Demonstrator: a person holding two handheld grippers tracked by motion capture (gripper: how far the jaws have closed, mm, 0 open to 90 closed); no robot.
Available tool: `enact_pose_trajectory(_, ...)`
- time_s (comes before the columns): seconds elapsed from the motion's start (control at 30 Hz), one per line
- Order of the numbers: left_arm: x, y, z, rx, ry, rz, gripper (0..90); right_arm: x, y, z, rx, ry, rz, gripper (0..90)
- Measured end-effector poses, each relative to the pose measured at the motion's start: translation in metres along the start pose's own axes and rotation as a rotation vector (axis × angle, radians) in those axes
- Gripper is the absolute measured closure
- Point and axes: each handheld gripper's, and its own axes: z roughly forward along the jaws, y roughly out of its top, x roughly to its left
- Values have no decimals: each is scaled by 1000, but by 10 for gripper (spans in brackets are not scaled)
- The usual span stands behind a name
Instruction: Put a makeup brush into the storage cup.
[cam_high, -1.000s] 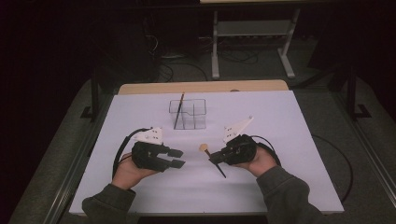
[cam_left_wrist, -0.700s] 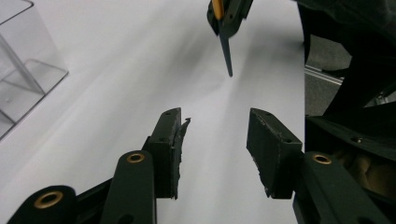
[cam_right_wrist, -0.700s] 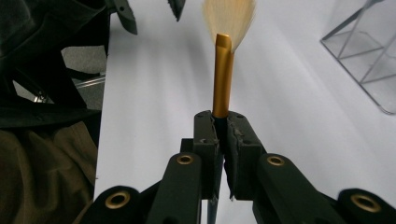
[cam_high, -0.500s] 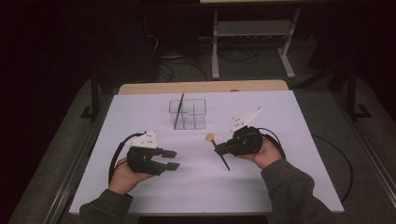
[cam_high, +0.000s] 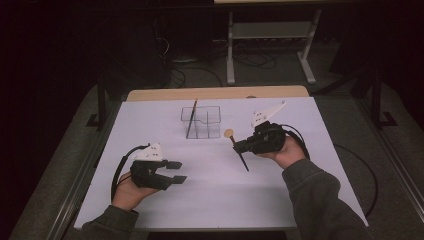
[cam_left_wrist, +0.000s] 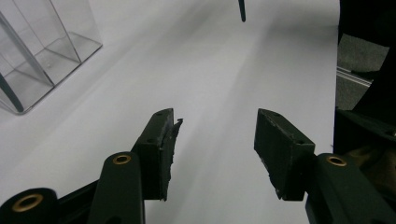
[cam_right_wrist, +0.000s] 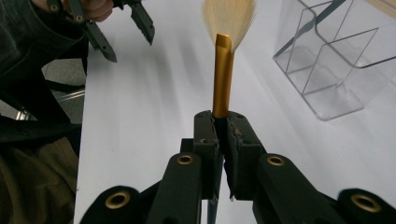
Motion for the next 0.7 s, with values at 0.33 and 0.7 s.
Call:
enact_pose_trajectory(0.33, 1, -4, -2, -8, 14, -4, 437, -6, 12, -4, -12, -16, -5, 829)
enact_pose_trajectory(0.7, 3, -7, -6, -8, 31, -5, 401, -15, 31, -11, -26, -45, -7, 829)
